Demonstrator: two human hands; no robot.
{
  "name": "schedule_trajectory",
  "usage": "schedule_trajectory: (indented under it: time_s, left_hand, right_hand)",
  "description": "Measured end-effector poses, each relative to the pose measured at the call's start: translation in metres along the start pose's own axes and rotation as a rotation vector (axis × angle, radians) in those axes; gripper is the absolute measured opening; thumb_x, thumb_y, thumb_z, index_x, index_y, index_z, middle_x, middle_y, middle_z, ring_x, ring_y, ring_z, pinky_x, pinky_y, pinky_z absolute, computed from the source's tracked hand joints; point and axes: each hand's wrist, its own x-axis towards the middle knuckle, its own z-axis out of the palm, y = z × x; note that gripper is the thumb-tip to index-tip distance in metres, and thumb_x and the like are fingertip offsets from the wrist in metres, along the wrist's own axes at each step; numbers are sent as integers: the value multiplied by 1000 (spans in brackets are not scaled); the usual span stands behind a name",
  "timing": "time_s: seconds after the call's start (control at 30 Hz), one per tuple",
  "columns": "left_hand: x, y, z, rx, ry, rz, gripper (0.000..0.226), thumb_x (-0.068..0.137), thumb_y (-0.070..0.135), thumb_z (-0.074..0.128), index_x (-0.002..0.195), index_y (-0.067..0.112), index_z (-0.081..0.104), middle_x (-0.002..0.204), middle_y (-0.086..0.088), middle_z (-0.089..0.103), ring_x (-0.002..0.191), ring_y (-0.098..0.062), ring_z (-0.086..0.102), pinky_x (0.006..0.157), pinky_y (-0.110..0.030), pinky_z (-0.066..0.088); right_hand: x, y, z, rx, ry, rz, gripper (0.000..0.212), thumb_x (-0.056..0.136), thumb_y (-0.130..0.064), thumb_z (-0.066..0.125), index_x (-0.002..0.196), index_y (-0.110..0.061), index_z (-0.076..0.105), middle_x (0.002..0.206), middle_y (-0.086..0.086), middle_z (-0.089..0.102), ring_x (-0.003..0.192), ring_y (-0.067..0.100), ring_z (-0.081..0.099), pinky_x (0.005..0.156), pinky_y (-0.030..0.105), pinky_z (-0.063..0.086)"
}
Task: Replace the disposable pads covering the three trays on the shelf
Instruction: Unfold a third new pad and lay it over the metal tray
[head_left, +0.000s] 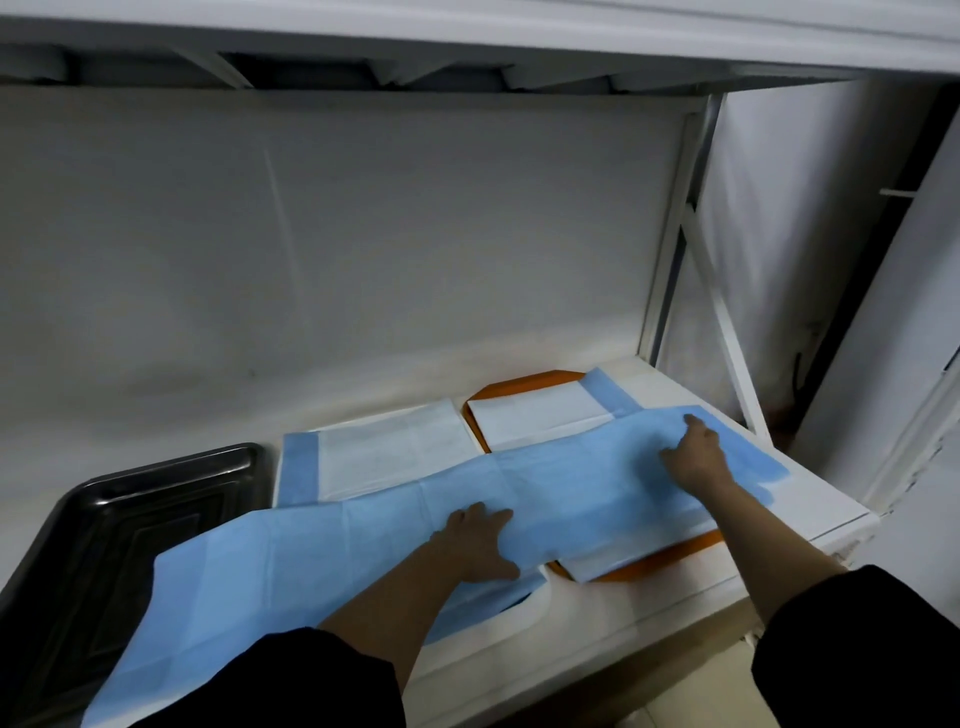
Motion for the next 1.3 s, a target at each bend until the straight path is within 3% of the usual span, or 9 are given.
schedule_trajectory:
  time_s: [0.23,0.43,0.67,0.87,1.07,1.3]
  left_hand:
    - [-28,-28,7,58,18,-33,91,83,59,56,151,33,3,160,-3,-4,146,-30,0,115,-53,14]
    - [-59,-52,11,91,14,-64,92,83,63,55,152,33,2,160,-5,-2,146,-30,5,117,-49,15]
    - [-83,-72,17,264,84,-27,84,89,51,54,153,28,5,157,-8,13,139,-32,27,112,-43,28]
    - [-85,-72,13,407,98,73,76,88,36,62,149,21,19,149,-12,28,127,-32,42,103,-41,38]
    - [-85,-72,13,435,125,70,71,88,31,62,147,17,24,144,-14,33,123,-32,45,99,-39,39]
    - [-88,-78,13,373,173,47,59,92,25,54,144,16,29,143,-12,37,124,-31,46,100,-38,39]
  right_hand:
    - [-60,-48,51,-158,-385,-252,55,94,-14,52,144,-10,31,146,17,34,130,33,41,105,39,37]
    - [-128,-76,97,-454,-566,-505,57,94,-24,49,147,-22,29,152,4,29,136,24,34,110,37,30]
    - [-163,-77,105,-629,-615,-625,71,90,-39,55,150,-23,22,156,2,24,141,21,26,110,37,27]
    - [-165,-82,99,-786,-570,-812,68,88,-47,57,146,-21,32,145,5,41,127,25,44,102,37,37]
    - [-164,-92,107,-1042,-444,-1145,44,92,-32,52,130,-11,45,122,15,55,104,35,57,85,39,40]
    - [-169,-101,114,-1154,-381,-1196,30,93,-12,49,123,-6,51,120,16,57,104,35,58,86,39,39]
